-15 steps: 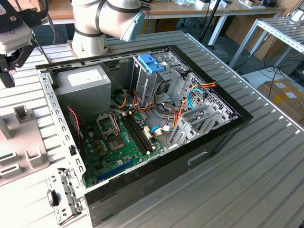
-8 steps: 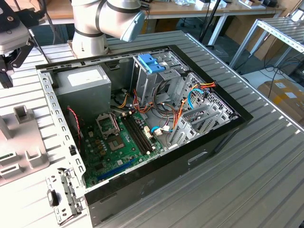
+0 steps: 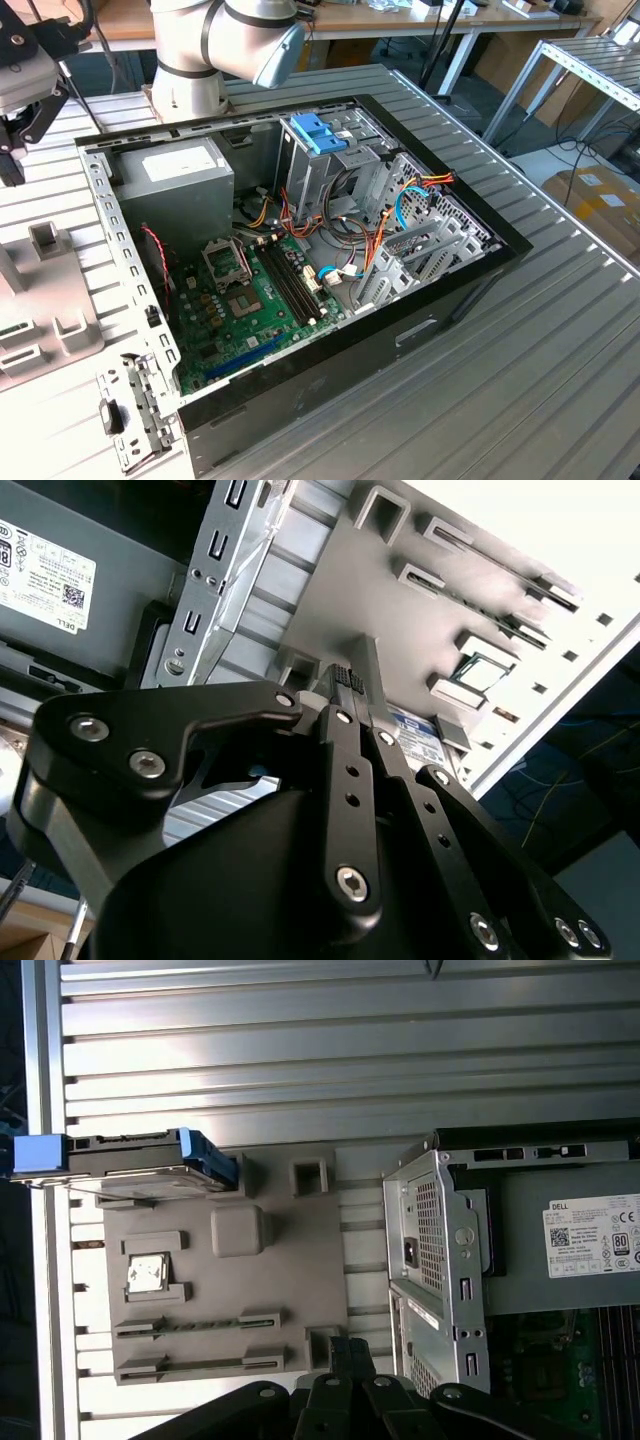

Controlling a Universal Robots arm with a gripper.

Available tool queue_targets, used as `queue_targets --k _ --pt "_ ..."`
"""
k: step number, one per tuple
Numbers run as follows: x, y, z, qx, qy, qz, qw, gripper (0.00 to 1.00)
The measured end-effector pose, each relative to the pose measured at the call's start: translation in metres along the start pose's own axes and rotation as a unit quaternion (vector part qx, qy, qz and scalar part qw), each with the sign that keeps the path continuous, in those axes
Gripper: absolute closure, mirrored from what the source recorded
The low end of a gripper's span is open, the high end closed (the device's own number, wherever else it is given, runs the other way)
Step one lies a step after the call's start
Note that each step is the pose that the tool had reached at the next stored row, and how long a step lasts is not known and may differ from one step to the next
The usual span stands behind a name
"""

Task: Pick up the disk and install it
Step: 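Reach for the disk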

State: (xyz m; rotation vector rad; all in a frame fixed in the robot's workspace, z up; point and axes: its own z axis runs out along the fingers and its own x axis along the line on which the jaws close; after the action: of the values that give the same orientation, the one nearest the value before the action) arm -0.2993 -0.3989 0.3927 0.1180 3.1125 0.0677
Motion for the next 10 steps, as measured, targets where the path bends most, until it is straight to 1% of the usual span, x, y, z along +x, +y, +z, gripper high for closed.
queue_targets --k 10 --pt "0.002 -0.0002 0.0002 0.0 0.0 0.0 1.0 0.89"
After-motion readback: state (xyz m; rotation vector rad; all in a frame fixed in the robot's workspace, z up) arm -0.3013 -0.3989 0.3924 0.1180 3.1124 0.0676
